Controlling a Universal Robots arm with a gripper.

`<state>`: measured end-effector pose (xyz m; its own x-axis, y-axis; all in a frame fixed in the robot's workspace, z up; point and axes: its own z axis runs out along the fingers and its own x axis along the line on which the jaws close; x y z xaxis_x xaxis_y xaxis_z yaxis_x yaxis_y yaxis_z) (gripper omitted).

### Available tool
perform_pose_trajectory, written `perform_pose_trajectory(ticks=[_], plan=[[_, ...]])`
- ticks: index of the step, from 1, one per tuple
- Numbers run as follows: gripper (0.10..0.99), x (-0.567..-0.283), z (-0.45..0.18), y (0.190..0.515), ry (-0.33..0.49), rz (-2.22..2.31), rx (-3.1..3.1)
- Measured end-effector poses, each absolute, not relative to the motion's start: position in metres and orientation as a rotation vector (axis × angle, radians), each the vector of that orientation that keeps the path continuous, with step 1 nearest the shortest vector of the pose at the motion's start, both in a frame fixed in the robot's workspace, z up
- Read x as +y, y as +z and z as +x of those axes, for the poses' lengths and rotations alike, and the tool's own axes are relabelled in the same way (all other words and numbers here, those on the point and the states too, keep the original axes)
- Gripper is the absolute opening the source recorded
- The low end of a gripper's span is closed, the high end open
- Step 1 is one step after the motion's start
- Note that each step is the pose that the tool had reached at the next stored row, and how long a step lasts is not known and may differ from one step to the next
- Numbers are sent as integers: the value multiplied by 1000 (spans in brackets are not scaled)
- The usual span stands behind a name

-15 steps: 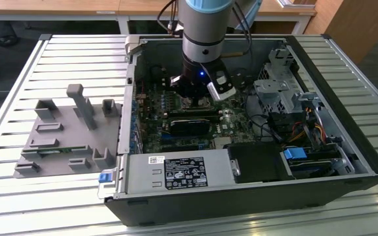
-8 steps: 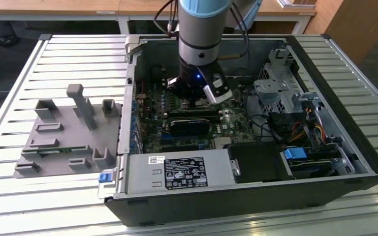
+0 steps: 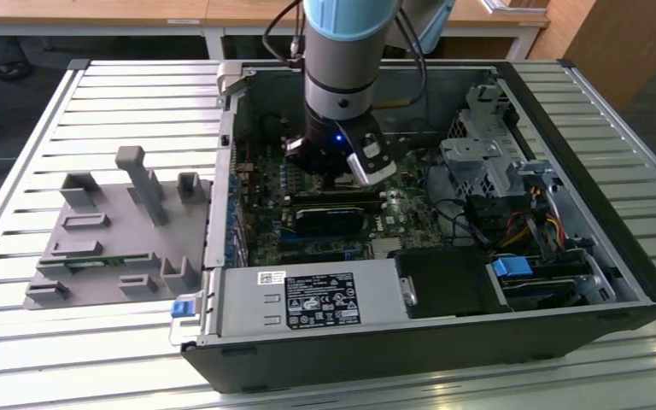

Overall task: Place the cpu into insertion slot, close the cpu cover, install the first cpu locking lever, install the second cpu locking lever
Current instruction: 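Install the second cpu locking lever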

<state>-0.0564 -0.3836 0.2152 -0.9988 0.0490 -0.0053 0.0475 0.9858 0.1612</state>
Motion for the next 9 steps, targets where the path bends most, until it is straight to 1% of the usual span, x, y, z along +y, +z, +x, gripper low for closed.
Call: perform_pose_trajectory(ticks=[2, 9], plan=[[106, -385, -57, 214, 260, 76, 3121], [106, -395, -61, 214, 334, 75, 3115]])
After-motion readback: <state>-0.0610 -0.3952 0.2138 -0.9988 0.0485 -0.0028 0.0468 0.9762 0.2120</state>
